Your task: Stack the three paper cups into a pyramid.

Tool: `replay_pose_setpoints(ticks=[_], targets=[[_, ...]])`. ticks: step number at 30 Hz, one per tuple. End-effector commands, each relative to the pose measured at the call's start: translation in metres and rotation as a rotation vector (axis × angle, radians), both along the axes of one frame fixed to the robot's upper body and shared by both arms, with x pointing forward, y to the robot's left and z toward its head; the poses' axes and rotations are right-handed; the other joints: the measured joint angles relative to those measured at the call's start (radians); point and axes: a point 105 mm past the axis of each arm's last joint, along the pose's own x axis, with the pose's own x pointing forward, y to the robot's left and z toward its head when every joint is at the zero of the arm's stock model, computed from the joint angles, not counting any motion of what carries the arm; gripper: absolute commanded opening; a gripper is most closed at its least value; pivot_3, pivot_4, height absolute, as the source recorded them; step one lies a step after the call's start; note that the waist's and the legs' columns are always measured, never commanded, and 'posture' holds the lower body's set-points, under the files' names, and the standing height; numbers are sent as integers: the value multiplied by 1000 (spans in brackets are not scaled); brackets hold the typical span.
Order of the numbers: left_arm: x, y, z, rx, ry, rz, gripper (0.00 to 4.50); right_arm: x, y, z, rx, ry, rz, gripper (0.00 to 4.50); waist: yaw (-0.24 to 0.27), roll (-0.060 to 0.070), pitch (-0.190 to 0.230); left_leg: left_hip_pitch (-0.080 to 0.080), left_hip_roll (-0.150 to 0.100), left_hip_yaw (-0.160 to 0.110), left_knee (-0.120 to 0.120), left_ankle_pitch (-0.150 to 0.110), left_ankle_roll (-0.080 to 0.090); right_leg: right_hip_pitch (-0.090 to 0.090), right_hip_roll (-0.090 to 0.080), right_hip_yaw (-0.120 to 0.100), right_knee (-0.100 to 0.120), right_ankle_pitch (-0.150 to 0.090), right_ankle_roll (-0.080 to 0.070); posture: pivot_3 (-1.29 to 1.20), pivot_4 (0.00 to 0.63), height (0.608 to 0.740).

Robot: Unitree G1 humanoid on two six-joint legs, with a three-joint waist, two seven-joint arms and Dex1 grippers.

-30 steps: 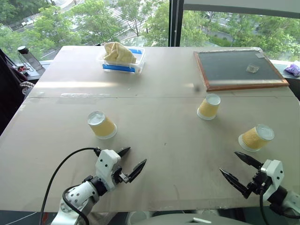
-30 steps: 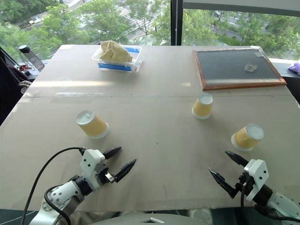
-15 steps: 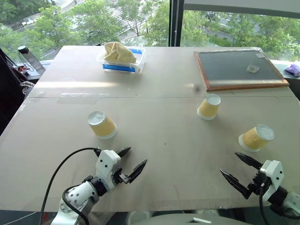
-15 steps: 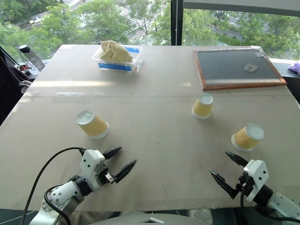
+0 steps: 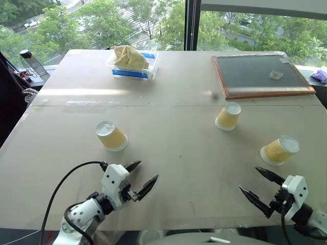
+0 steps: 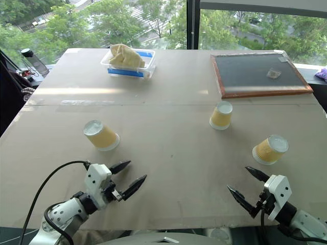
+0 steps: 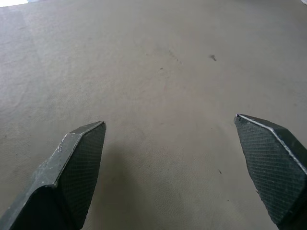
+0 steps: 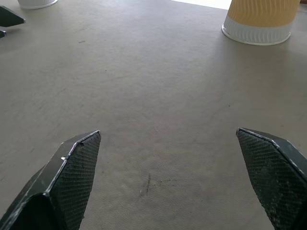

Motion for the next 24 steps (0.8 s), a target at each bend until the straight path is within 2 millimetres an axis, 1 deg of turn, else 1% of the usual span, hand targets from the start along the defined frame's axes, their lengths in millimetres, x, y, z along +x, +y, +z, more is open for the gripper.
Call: replay_pose_setpoints(ticks=[1, 4, 6, 7, 9, 10, 13, 14, 16, 18, 19, 20, 23, 24], targets=[[0, -1, 6, -8, -28, -8, 4407, 1, 4, 11, 0, -49, 15, 4500, 0, 0, 0, 0, 0, 0, 0, 0, 0, 0, 0, 0, 0, 0, 0, 0, 150, 740], [1, -1, 6, -9, -31, -11, 4407, 2, 5, 13, 3, -56, 17, 4500, 0, 0, 0, 0, 0, 0, 0, 0, 0, 0, 0, 0, 0, 0, 0, 0, 150, 740], [3, -1, 7, -3, -39, -23, 4407, 6, 7, 20, 29, -80, 4, 4500, 0, 0, 0, 0, 0, 0, 0, 0, 0, 0, 0, 0, 0, 0, 0, 0, 150, 740], [4, -1, 7, 10, -44, -34, 4407, 9, 8, 23, 40, -95, -7, 4500, 0, 0, 0, 0, 0, 0, 0, 0, 0, 0, 0, 0, 0, 0, 0, 0, 150, 740], [8, 2, 7, -8, 6, -91, 4407, 21, 13, 34, 62, -146, -36, 4500, 0, 0, 0, 0, 0, 0, 0, 0, 0, 0, 0, 0, 0, 0, 0, 0, 150, 740], [11, 3, 11, -23, 12, -126, 4407, 26, 16, 39, 75, -168, -47, 4500, 0, 0, 0, 0, 0, 0, 0, 0, 0, 0, 0, 0, 0, 0, 0, 0, 150, 740], [26, 3, 38, 0, -32, -316, 4407, 53, 31, 57, 69, -267, -68, 4500, 0, -1, 1, 0, 0, -1, 0, 0, 0, 0, 1, -1, 1, 0, 0, 0, 150, 740], [30, 2, 47, 5, -42, -372, 4407, 62, 33, 61, 63, -285, -89, 4500, -1, -1, 2, 0, 0, -1, 1, 0, 0, -1, 2, -2, 1, 0, 0, 0, 150, 740], [41, -2, 68, -29, -68, -430, 4407, 81, 32, 67, 90, -291, -169, 4500, 0, 1, 1, 0, 0, -1, 1, 1, -1, -2, 2, -2, 2, 2, -2, 0, 150, 740], [52, -8, 87, -31, -93, -477, 4407, 98, 36, 71, 74, -307, -190, 4500, 0, 2, 1, 0, -1, -1, 0, 1, -1, -1, 2, -1, 1, 1, -2, 0, 150, 740], [57, -11, 93, -17, -104, -494, 4407, 107, 38, 72, 65, -310, -205, 4500, -1, 1, 1, -2, -3, -1, 0, 1, -1, -2, 2, -1, 1, 4, -6, 0, 150, 740], [60, -15, 99, -3, -116, -520, 4407, 117, 39, 74, 60, -317, -225, 4500, -3, 0, 1, -3, -3, -1, 0, 1, -1, -2, 2, -1, 1, 5, -4, 0, 150, 740], [64, -20, 106, 15, -125, -558, 4407, 132, 40, 77, 71, -320, -262, 4500, -6, 1, 2, -7, -4, -1, -1, 1, -1, -7, 1, 0, 0, 7, -2, 0, 150, 740], [67, -22, 112, 31, -139, -570, 4407, 140, 43, 78, 91, -310, -285, 4500, -6, 1, 2, -7, -4, -1, -2, 1, -1, -7, 1, 0, 0, 6, -2, 0, 150, 740]])
